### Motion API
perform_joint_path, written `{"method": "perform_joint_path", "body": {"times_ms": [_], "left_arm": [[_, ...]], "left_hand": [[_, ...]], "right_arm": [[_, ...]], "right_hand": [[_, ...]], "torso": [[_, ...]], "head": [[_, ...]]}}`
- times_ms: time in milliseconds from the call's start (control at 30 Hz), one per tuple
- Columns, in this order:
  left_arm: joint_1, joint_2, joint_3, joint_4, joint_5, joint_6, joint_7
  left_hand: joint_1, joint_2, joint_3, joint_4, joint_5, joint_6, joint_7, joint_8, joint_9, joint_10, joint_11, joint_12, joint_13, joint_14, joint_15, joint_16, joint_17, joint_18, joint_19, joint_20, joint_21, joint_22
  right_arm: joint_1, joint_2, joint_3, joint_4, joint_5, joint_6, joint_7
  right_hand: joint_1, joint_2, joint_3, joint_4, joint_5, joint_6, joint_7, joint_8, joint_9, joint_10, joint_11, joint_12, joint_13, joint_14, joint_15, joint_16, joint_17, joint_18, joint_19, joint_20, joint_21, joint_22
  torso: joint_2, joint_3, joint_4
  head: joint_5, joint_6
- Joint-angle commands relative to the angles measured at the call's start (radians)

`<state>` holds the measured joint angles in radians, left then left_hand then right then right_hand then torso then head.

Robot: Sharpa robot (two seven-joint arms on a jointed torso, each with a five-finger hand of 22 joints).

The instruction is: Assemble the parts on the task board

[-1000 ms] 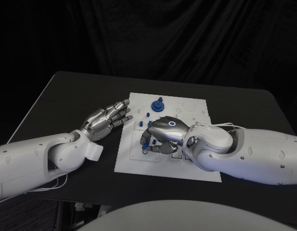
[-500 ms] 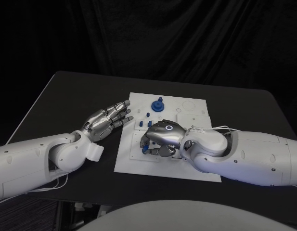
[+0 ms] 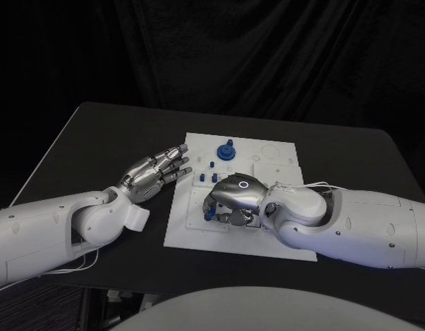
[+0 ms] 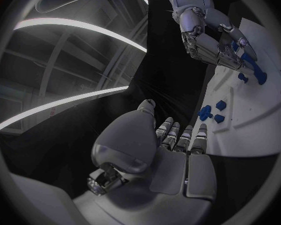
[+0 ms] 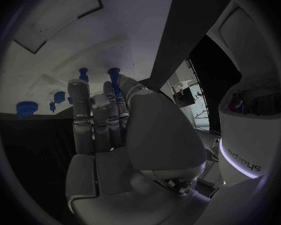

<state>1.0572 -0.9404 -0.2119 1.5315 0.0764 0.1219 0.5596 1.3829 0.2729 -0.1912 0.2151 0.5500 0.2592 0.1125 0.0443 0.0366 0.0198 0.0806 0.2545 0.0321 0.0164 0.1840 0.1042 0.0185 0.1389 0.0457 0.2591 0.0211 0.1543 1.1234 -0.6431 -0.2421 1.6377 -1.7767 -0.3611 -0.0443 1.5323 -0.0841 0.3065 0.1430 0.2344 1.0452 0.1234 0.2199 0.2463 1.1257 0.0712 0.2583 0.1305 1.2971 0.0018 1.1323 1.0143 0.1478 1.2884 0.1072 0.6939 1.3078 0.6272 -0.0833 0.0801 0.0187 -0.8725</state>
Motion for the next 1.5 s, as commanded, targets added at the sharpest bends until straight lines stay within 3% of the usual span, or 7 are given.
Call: {"method": "perform_joint_path", "body": {"times_ms": [33,333,567,867,1067,1333,1500], "left_arm": [[-0.002,0.002,0.001,0.001,-0.001,0.016,0.005],[-0.004,0.005,0.001,-0.001,-0.001,0.018,0.001],[-0.005,0.006,0.001,-0.002,-0.001,0.019,-0.001],[-0.005,0.008,0.001,-0.004,-0.001,0.021,-0.003],[-0.006,0.007,0.001,-0.003,-0.001,0.021,-0.004],[-0.006,0.002,0.001,-0.003,-0.001,0.015,0.000],[-0.007,0.000,0.001,-0.004,-0.001,0.011,0.006]], "left_hand": [[0.007,0.002,0.000,-0.006,0.006,0.007,0.001,0.004,0.001,0.004,0.006,0.005,0.002,0.002,0.005,0.004,0.002,0.008,-0.001,0.006,0.006,-0.001],[0.007,0.002,0.001,-0.007,0.007,0.005,0.001,0.003,0.001,0.004,0.006,0.005,0.001,0.002,0.005,0.004,0.002,0.008,-0.001,0.006,0.006,-0.002],[0.007,0.003,0.002,-0.008,0.007,0.006,0.001,0.004,0.001,0.004,0.007,0.005,0.001,0.002,0.005,0.004,0.001,0.008,-0.001,0.006,0.006,-0.002],[0.007,0.003,0.002,-0.008,0.007,0.006,0.001,0.004,0.001,0.004,0.007,0.005,0.001,0.002,0.006,0.005,0.002,0.008,-0.001,0.006,0.006,-0.002],[0.008,0.004,0.004,-0.009,0.008,0.011,0.005,0.005,0.002,0.004,0.007,0.005,0.001,0.002,0.006,0.005,0.002,0.008,-0.001,0.006,0.006,-0.002],[0.008,0.003,0.004,-0.011,0.009,0.010,0.005,0.006,0.001,0.004,0.008,0.006,0.001,0.002,0.006,0.005,0.002,0.008,-0.001,0.006,0.006,-0.002],[0.008,0.003,0.005,-0.011,0.009,0.009,0.004,0.005,0.001,0.004,0.009,0.005,0.001,0.002,0.006,0.005,0.002,0.008,-0.001,0.006,0.006,-0.002]], "right_arm": [[-0.003,-0.004,0.000,0.003,-0.012,0.016,-0.012],[-0.003,0.000,0.000,-0.002,-0.012,0.033,-0.020],[-0.006,0.011,0.000,-0.012,-0.012,0.035,-0.019],[-0.013,0.024,0.000,-0.027,-0.002,0.024,-0.006],[-0.014,0.012,0.000,-0.022,0.014,0.003,0.000],[0.005,-0.073,0.005,0.046,0.035,-0.121,0.008],[0.064,-0.166,0.007,0.122,0.082,-0.174,0.010]], "right_hand": [[0.006,-0.001,0.001,-0.005,0.006,0.006,0.003,0.004,0.079,0.008,-0.001,-0.005,0.000,-0.001,-0.002,-0.006,-0.002,-0.007,0.004,-0.003,-0.002,0.079],[0.002,-0.001,-0.001,-0.003,0.007,0.004,0.003,0.004,0.081,0.009,0.000,-0.009,0.000,-0.003,-0.001,-0.009,-0.005,-0.007,0.003,-0.003,-0.003,0.078],[-0.018,-0.007,-0.004,0.012,-0.004,-0.061,0.017,-0.038,0.074,-0.007,0.012,-0.035,-0.002,-0.021,0.009,-0.029,-0.022,-0.004,-0.016,0.004,-0.038,0.071],[-0.073,-0.031,-0.035,0.055,-0.076,-0.239,0.007,-0.148,0.022,-0.151,0.056,-0.085,0.002,-0.051,0.045,-0.054,-0.045,0.000,-0.048,0.033,-0.103,0.057],[-0.101,-0.026,-0.099,0.065,-0.128,-0.409,-0.024,-0.158,-0.051,-0.291,0.073,-0.079,0.022,-0.084,0.056,-0.067,-0.062,0.011,-0.075,0.050,-0.163,0.047],[-0.096,-0.025,-0.117,0.075,-0.135,-0.404,-0.026,-0.150,-0.061,-0.305,0.073,-0.051,0.038,-0.084,0.057,-0.063,-0.059,0.011,-0.071,0.051,-0.162,0.048],[-0.024,0.000,-0.099,0.047,-0.047,-0.325,-0.024,-0.125,-0.059,-0.291,0.063,0.020,0.071,-0.089,0.049,-0.065,-0.064,0.013,-0.068,0.044,-0.165,0.050]], "torso": [[0.000,-0.0004,0.0013],[0.001,-0.0001,0.0010],[0.001,-0.0005,0.0003],[0.001,-0.0005,0.0021],[0.000,-0.0009,0.0018],[0.000,-0.0011,0.0012],[0.000,-0.0009,0.0006]], "head": [[-0.002,0.000],[-0.005,0.000],[-0.004,0.000],[-0.006,0.000],[-0.009,0.000],[-0.017,0.000],[-0.019,0.000]]}}
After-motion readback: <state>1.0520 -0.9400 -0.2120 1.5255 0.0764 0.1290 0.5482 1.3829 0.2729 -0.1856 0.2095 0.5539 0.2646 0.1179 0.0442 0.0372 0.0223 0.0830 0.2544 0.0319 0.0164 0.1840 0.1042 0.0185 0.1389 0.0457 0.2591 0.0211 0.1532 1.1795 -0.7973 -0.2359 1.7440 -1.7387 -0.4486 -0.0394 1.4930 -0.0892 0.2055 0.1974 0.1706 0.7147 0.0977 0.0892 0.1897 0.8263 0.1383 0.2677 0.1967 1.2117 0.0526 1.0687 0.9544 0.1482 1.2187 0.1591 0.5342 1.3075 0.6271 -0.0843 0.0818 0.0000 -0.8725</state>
